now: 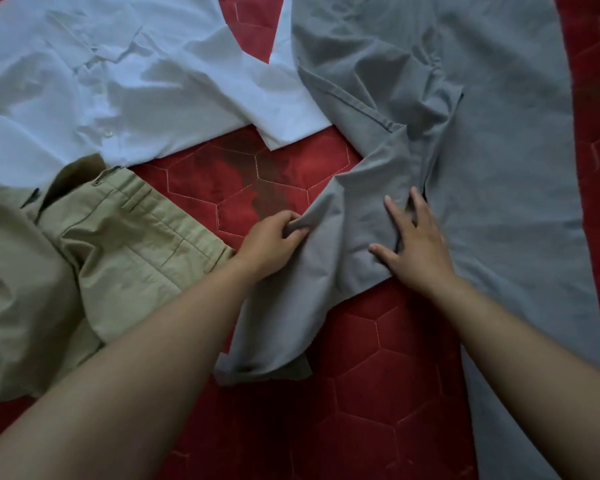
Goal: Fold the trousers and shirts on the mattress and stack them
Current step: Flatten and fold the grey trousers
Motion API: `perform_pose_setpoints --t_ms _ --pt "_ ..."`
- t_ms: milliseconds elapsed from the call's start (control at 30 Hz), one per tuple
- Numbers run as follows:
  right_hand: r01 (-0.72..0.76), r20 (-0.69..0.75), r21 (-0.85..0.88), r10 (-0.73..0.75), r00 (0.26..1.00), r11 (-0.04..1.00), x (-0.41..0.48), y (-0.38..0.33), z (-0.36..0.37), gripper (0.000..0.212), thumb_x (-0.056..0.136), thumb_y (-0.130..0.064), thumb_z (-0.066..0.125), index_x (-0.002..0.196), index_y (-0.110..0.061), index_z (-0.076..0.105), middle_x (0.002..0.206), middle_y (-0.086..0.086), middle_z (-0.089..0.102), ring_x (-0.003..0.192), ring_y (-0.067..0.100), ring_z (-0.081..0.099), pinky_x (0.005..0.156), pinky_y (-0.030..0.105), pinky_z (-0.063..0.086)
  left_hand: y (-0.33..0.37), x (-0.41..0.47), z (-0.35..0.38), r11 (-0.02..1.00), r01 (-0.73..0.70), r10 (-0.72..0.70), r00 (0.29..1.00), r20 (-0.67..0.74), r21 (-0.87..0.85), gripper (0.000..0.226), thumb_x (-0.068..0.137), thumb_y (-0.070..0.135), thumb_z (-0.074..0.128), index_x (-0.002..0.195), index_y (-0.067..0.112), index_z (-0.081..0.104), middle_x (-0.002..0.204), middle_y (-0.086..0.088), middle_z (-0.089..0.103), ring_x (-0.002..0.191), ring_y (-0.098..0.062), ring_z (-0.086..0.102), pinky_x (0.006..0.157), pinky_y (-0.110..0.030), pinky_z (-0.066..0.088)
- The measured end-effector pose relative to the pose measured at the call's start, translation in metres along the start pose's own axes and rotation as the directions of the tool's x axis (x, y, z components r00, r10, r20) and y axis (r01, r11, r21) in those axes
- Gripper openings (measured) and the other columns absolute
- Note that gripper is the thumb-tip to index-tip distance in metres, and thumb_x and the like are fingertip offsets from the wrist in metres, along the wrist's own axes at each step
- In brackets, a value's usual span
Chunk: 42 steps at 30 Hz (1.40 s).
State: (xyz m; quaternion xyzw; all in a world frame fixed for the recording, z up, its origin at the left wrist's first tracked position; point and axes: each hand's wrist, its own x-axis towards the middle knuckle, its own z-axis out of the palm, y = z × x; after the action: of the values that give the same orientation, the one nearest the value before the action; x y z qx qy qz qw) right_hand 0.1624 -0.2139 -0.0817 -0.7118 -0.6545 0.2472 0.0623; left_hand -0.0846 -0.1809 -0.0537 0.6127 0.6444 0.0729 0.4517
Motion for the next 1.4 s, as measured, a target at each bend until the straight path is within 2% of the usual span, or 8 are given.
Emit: perform_pose_setpoints --t_ms 233,400,500,633,767,1067,1267,1400 --pt "0.026 0.006 0.113 -0.027 1.000 0.993 -0.015 -0.037 -0.007 0.070 0.085 -0.049 0.057 0.146 -0.036 0.024 0.156 0.007 0.010 0.142 0.026 0.014 0.112 0.043 0.020 -0.023 -0.089 -0.005 0.991 -0.015 -0.022 0.964 -0.265 -0.134 0.004 0.090 0.024 0.057 0.091 0.027 0.056 0.079 0.018 0.060 0.073 0.003 0.055 0.064 -0.010 0.040" --pt "0.275 0.378 -0.133 -0.208 0.902 0.952 -0.037 -0.060 0.012 0.060 0.088 -0.060 0.039 0.144 -0.044 0.021 0.158 -0.007 -0.002 0.144 0.021 -0.005 0.110 0.057 0.010 -0.067 -0.153 0.006 0.941 0.332 -0.340 0.923 -0.182 -0.071 0.013 0.090 0.028 0.058 0.098 0.017 0.057 0.097 -0.004 0.067 0.093 -0.024 0.061 0.072 -0.031 0.043" --pt "0.348 0.411 -0.163 -0.257 0.875 0.923 -0.041 -0.059 0.015 0.060 0.088 -0.060 0.038 0.143 -0.043 0.023 0.158 -0.009 -0.005 0.144 0.020 -0.008 0.110 0.057 0.010 -0.074 -0.164 0.015 0.912 0.410 -0.407 0.907 -0.105 0.006 0.020 0.088 0.029 0.060 0.101 0.014 0.056 0.103 -0.008 0.063 0.100 -0.028 0.059 0.073 -0.030 0.040" --pt "0.385 0.361 -0.165 -0.308 0.880 0.908 -0.037 -0.048 0.003 0.061 0.089 -0.052 0.046 0.144 -0.037 0.025 0.156 -0.006 0.013 0.144 0.017 0.009 0.109 0.053 0.015 -0.051 -0.136 0.017 0.942 0.334 -0.323 0.919 -0.227 0.012 0.044 0.085 0.031 0.063 0.121 0.009 0.050 0.119 -0.013 0.051 0.112 -0.028 0.050 0.094 -0.037 0.041" --pt "0.331 0.138 -0.144 -0.312 0.940 0.933 -0.011 -0.041 -0.017 0.058 0.087 -0.041 0.056 0.140 -0.027 0.039 0.148 0.003 0.032 0.136 0.021 0.028 0.104 0.046 0.024 -0.009 -0.076 0.011 0.980 0.142 -0.086 0.935 -0.344 0.142 0.053 0.086 0.031 0.061 0.131 0.008 0.045 0.127 -0.013 0.047 0.116 -0.029 0.046 0.102 -0.041 0.036" --pt "0.124 -0.167 -0.136 -0.146 0.975 0.983 0.118 0.005 -0.077 0.058 0.090 -0.043 0.051 0.143 -0.028 0.034 0.155 0.008 0.015 0.139 0.033 0.018 0.108 0.054 0.026 0.080 0.076 0.001 0.820 -0.207 0.396 0.878 -0.268 0.534 0.048 0.091 0.037 0.049 0.137 0.023 0.045 0.146 -0.007 0.037 0.133 -0.026 0.034 0.105 -0.041 0.030" --pt "0.111 -0.038 -0.203 -0.121 0.992 0.973 0.150 0.041 -0.051 0.063 0.092 -0.053 0.036 0.147 -0.040 0.008 0.158 -0.003 -0.006 0.145 0.025 0.000 0.109 0.061 0.001 0.068 0.132 0.038 0.751 -0.067 0.219 0.964 -0.151 0.657 0.058 0.092 0.059 0.025 0.146 0.046 0.007 0.159 0.005 -0.002 0.145 -0.027 -0.005 0.110 -0.061 0.001" --pt "0.147 -0.124 -0.222 -0.178 0.976 0.964 0.158 0.054 -0.042 0.068 0.084 -0.061 0.028 0.147 -0.041 0.012 0.159 0.000 0.005 0.144 0.026 0.010 0.109 0.058 0.005 0.053 0.149 0.037 0.721 -0.083 0.306 0.929 -0.208 0.688 0.062 0.085 0.067 0.019 0.143 0.052 0.003 0.159 0.004 0.002 0.144 -0.030 0.001 0.105 -0.067 0.004"
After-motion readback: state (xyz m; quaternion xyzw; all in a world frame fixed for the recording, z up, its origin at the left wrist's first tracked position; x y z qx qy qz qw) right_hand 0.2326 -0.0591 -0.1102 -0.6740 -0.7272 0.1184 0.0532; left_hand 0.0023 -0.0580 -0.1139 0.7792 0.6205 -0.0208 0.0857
